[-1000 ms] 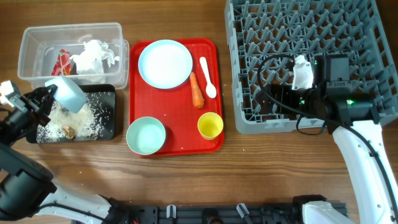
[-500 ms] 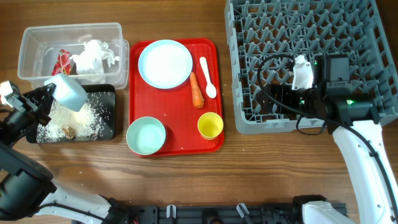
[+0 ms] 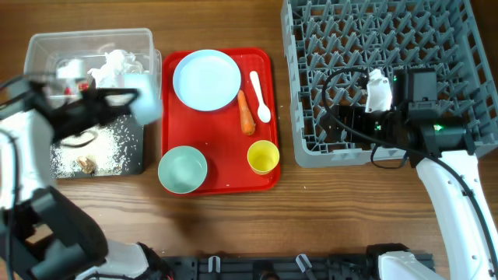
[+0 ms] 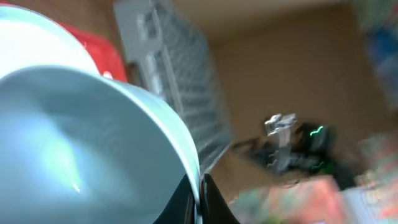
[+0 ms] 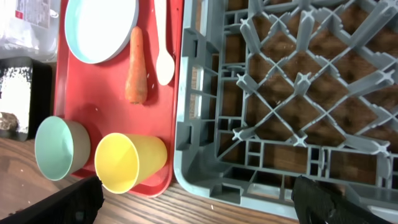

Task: Sort waste into correct bins and load items into the dishwasher rack
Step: 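Return the empty blue bowl to the red tray with the left gripper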

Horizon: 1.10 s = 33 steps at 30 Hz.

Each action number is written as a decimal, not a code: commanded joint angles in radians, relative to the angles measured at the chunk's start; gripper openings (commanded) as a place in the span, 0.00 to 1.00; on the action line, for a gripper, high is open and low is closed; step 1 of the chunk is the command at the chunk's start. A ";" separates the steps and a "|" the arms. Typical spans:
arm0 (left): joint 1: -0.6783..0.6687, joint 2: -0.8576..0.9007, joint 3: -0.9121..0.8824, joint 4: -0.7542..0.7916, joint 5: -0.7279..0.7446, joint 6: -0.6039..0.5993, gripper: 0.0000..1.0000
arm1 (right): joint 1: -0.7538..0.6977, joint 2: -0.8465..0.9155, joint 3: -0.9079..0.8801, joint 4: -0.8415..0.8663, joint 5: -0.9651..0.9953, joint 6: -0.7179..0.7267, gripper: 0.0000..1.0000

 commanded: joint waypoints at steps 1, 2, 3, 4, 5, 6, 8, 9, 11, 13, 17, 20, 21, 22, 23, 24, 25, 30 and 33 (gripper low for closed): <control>-0.207 -0.023 0.001 0.138 -0.389 -0.256 0.04 | -0.003 0.008 -0.004 0.002 0.010 0.010 1.00; -0.277 -0.021 0.001 0.188 -0.566 -0.358 0.04 | -0.003 0.008 -0.004 0.002 0.010 0.010 1.00; -0.337 -0.021 0.001 0.222 -0.708 -0.429 0.04 | -0.003 0.008 -0.004 0.001 0.010 0.010 1.00; -0.389 -0.021 0.001 0.248 -0.818 -0.473 0.04 | -0.003 0.008 -0.004 0.001 0.010 0.010 1.00; -0.438 -0.020 0.001 0.272 -0.912 -0.500 0.04 | -0.003 0.008 -0.004 0.002 0.010 0.010 1.00; -0.503 -0.016 0.001 0.301 -1.011 -0.516 0.04 | -0.003 0.008 -0.004 0.002 0.010 0.010 1.00; -0.604 -0.004 0.001 0.336 -1.136 -0.516 0.04 | -0.003 0.008 -0.004 0.002 0.010 0.010 1.00; -0.645 0.003 0.001 0.344 -1.186 -0.516 0.04 | -0.003 0.008 -0.004 0.002 0.010 0.010 1.00; -0.718 0.021 0.001 0.349 -1.266 -0.516 0.04 | -0.003 0.008 -0.004 0.002 0.010 0.010 1.00; -0.789 0.048 0.001 0.349 -1.330 -0.516 0.04 | -0.003 0.008 -0.004 0.001 0.010 0.010 1.00; -0.873 0.109 0.001 0.329 -1.358 -0.517 0.04 | -0.003 0.008 -0.004 0.000 0.010 0.010 1.00; -0.893 0.153 0.001 0.313 -1.361 -0.542 0.04 | -0.003 0.008 -0.004 0.001 0.010 0.010 1.00; -0.893 0.162 0.001 0.310 -1.361 -0.542 0.04 | -0.003 0.008 -0.004 0.002 0.010 0.010 1.00; -0.893 0.171 0.001 0.307 -1.361 -0.542 0.06 | -0.003 0.008 -0.004 0.001 0.010 0.010 1.00; -0.892 0.178 0.001 0.305 -1.361 -0.542 0.13 | -0.003 0.008 -0.004 0.001 0.010 0.010 1.00; -0.892 0.181 0.001 0.304 -1.361 -0.542 0.23 | -0.003 0.008 -0.004 0.001 0.010 0.010 1.00; -0.892 0.181 0.001 0.304 -1.361 -0.542 0.32 | -0.003 0.008 -0.004 0.001 0.010 0.010 1.00; -0.892 0.172 0.004 0.301 -1.360 -0.612 0.65 | -0.003 0.008 -0.004 0.001 0.010 0.009 1.00; -0.892 0.143 0.049 0.252 -1.348 -0.639 0.68 | -0.003 0.008 -0.004 0.001 0.010 0.010 1.00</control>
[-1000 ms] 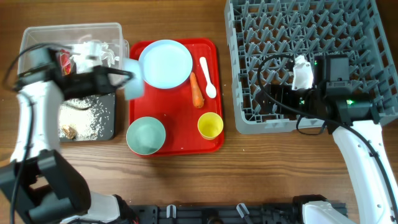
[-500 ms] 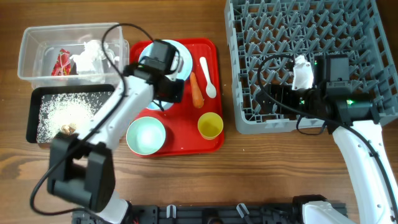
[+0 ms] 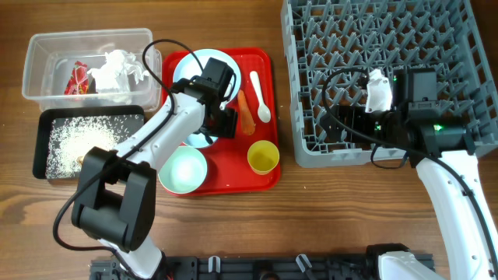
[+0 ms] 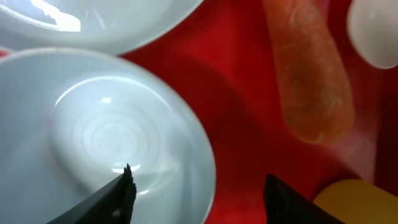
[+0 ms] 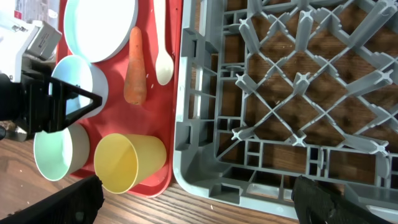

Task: Sort waste into correct bins and load items into the dishwasher rack
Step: 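Return the empty blue bowl to the red tray with the left gripper, then grasp the orange carrot on the red tray with the left gripper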

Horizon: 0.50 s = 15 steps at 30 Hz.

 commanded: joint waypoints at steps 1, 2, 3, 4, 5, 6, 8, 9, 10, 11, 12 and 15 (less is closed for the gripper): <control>-0.002 -0.037 0.063 -0.043 0.002 -0.048 0.68 | -0.003 0.008 -0.004 0.002 0.008 0.010 1.00; -0.002 -0.052 0.080 -0.055 0.015 -0.048 0.68 | -0.003 0.008 -0.004 0.002 0.008 0.009 1.00; -0.002 -0.069 0.095 -0.061 0.035 -0.048 0.68 | -0.003 0.008 -0.004 0.003 0.008 0.009 1.00; -0.002 -0.087 0.106 -0.062 0.056 -0.048 0.69 | -0.003 0.008 -0.004 0.003 0.008 0.010 1.00; -0.002 -0.103 0.113 -0.058 0.075 -0.048 0.71 | -0.003 0.008 -0.004 0.003 0.008 0.010 1.00; -0.002 -0.114 0.116 -0.045 0.087 -0.048 0.73 | -0.003 0.008 -0.004 0.003 0.008 0.010 1.00; -0.002 -0.125 0.116 -0.003 0.119 -0.049 0.73 | -0.003 0.008 -0.004 0.005 0.008 0.010 1.00; -0.002 -0.124 0.116 0.021 0.125 -0.067 0.73 | -0.003 0.008 -0.004 0.006 0.008 0.009 1.00; -0.003 -0.114 0.115 0.057 0.122 -0.108 0.73 | -0.003 0.008 -0.004 0.009 0.008 0.010 1.00; -0.005 -0.107 0.115 0.079 0.122 -0.132 0.73 | -0.003 0.008 -0.004 0.011 0.008 0.010 1.00; -0.011 -0.087 0.115 0.116 0.122 -0.151 0.73 | -0.003 0.008 -0.004 0.014 0.008 0.010 1.00; -0.043 -0.013 0.115 0.188 0.121 -0.185 0.71 | -0.003 0.008 -0.004 0.010 0.008 0.010 1.00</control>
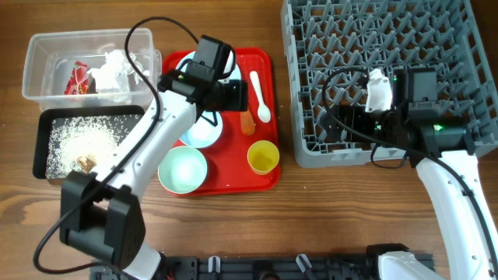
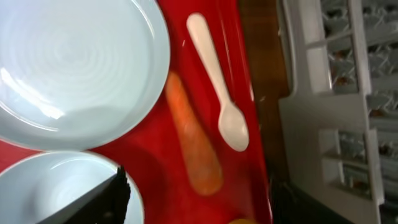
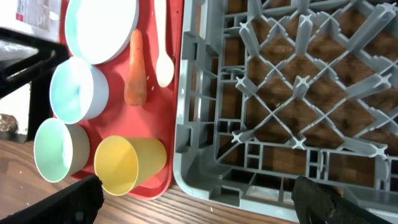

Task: Sort waste into correct bins and load items into the dishwasher rack
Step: 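Grasp the orange carrot on the red tray with the left gripper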

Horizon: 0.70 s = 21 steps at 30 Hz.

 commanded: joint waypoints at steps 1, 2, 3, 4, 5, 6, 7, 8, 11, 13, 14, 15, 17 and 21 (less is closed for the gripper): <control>-0.045 0.101 0.013 0.049 0.007 -0.081 0.69 | -0.003 0.008 -0.004 -0.001 0.008 0.010 1.00; -0.059 0.128 0.013 0.050 -0.038 -0.116 0.70 | -0.003 0.008 -0.004 -0.003 0.008 0.010 1.00; -0.069 0.150 0.013 0.050 -0.076 -0.140 0.71 | -0.003 0.008 -0.004 -0.004 0.008 0.010 1.00; -0.079 0.171 0.013 0.054 -0.110 -0.162 0.72 | -0.003 0.008 -0.004 -0.004 0.008 0.010 1.00; -0.089 0.191 0.013 0.064 -0.127 -0.174 0.73 | -0.003 0.008 -0.004 -0.003 0.008 0.010 1.00; -0.101 0.214 0.013 0.083 -0.127 -0.174 0.72 | -0.003 0.008 -0.004 -0.002 0.008 0.010 0.99; -0.113 0.233 0.013 0.101 -0.127 -0.174 0.72 | -0.003 0.008 -0.004 -0.001 0.008 0.010 1.00; -0.124 0.249 0.013 0.112 -0.127 -0.174 0.70 | -0.003 0.008 -0.004 -0.001 0.008 0.010 1.00; -0.146 0.276 0.013 0.124 -0.160 -0.211 0.67 | -0.003 0.008 -0.004 -0.005 0.008 0.010 1.00; -0.148 0.288 0.013 0.124 -0.178 -0.235 0.66 | -0.003 0.008 -0.004 -0.005 0.008 0.010 1.00; -0.148 0.297 0.013 0.122 -0.183 -0.254 0.66 | -0.003 0.008 -0.004 -0.005 0.008 0.010 1.00; -0.146 0.306 0.012 0.120 -0.184 -0.273 0.65 | -0.003 0.008 -0.004 -0.005 0.008 0.010 1.00; -0.146 0.317 0.012 0.118 -0.183 -0.290 0.64 | -0.003 0.008 -0.004 -0.005 0.008 0.010 1.00; -0.146 0.334 0.012 0.116 -0.183 -0.299 0.59 | -0.003 0.008 -0.004 -0.005 0.008 0.010 1.00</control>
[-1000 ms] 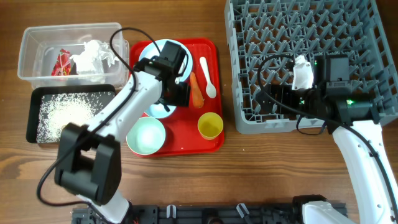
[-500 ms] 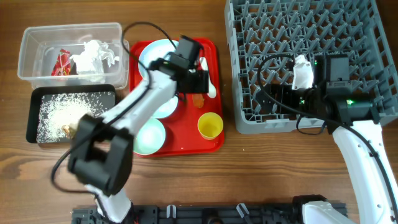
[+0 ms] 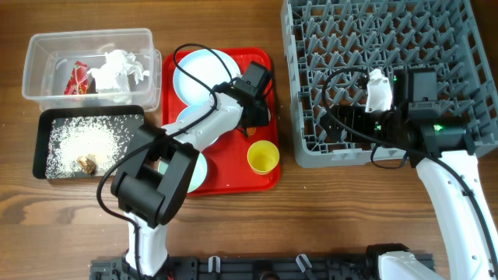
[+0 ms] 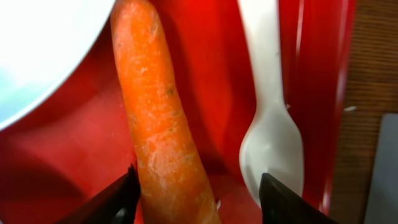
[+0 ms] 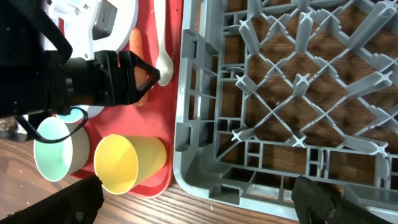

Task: Sort waste into correct bins and load items into the dishwasher rack
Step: 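Grasp the orange carrot on the red tray with the left gripper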

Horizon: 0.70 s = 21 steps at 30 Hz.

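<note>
An orange carrot (image 4: 158,118) lies on the red tray (image 3: 268,177) beside a white spoon (image 4: 272,146). My left gripper (image 4: 198,190) is open and low over the tray, its black fingers (image 4: 124,196) on either side of the carrot's lower end, with the carrot against the left finger. In the overhead view the left gripper (image 3: 254,109) hides the carrot. A white plate (image 3: 194,74), a pale blue bowl (image 3: 180,124), a green bowl (image 3: 198,167) and a yellow cup (image 3: 263,157) share the tray. My right gripper (image 5: 196,205) hangs open and empty over the grey dishwasher rack (image 3: 373,31).
A clear bin (image 3: 89,66) holding tissue and a red wrapper stands at the back left. In front of it is a black tray (image 3: 85,144) with rice and scraps. The rack's near corner (image 5: 205,168) sits close to the red tray's right edge.
My left gripper was above the plate, carrot and spoon; now it is low on the tray with its open fingers astride the carrot. The right arm has not moved.
My left gripper first held the pale blue bowl tilted above the bins at the left. Then the bowl stood on the red tray under the open gripper. After that the gripper was over the plate and carrot, and now it straddles the carrot.
</note>
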Each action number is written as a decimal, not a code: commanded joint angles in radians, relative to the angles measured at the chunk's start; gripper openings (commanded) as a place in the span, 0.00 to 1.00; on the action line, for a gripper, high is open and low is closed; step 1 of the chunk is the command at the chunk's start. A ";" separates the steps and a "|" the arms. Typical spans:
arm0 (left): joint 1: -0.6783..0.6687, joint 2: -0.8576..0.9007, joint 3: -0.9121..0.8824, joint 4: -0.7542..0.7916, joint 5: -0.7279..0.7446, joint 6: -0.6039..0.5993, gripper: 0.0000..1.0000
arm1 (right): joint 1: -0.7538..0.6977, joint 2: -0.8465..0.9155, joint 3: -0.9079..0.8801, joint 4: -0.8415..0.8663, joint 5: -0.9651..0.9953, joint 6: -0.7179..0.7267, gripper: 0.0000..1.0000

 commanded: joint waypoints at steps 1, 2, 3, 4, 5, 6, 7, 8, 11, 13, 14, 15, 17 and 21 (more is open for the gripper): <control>-0.001 0.030 0.009 -0.002 -0.024 -0.036 0.54 | -0.003 0.008 -0.004 0.000 0.008 0.010 1.00; -0.001 0.031 0.009 -0.002 -0.023 -0.036 0.47 | -0.003 0.008 -0.004 0.000 0.008 0.010 1.00; -0.001 0.031 0.009 -0.003 -0.023 -0.035 0.38 | -0.003 0.008 -0.004 0.000 0.008 0.010 1.00; -0.001 0.031 0.009 -0.003 -0.023 -0.035 0.31 | -0.003 0.008 -0.004 0.000 0.008 0.010 1.00; -0.001 0.031 0.009 -0.002 -0.023 -0.035 0.28 | -0.003 0.008 -0.004 0.000 0.008 0.010 1.00; -0.001 0.031 0.010 -0.002 -0.023 -0.035 0.26 | -0.003 0.008 -0.004 -0.001 0.008 0.010 1.00; -0.001 0.031 0.010 -0.002 -0.023 -0.035 0.26 | -0.003 0.008 -0.004 -0.001 0.008 0.010 1.00; -0.001 0.030 0.010 -0.004 -0.023 -0.035 0.26 | -0.003 0.008 -0.004 -0.001 0.008 0.010 1.00; 0.005 0.004 0.017 -0.018 -0.023 -0.035 0.27 | -0.003 0.008 -0.004 0.000 0.008 0.009 1.00; 0.006 -0.041 0.048 -0.064 -0.023 -0.034 0.28 | -0.003 0.008 -0.004 0.000 0.008 0.009 1.00; 0.007 -0.066 0.068 -0.085 -0.023 -0.023 0.29 | -0.003 0.008 -0.004 0.000 0.008 0.009 1.00; 0.008 -0.088 0.086 -0.103 -0.023 -0.004 0.29 | -0.003 0.008 -0.004 0.000 0.008 0.009 1.00; 0.007 -0.156 0.127 -0.145 -0.026 0.031 0.29 | -0.003 0.008 -0.004 0.000 0.008 0.010 1.00; 0.016 -0.303 0.144 -0.197 -0.070 0.048 0.29 | -0.003 0.008 -0.004 0.000 0.008 0.009 1.00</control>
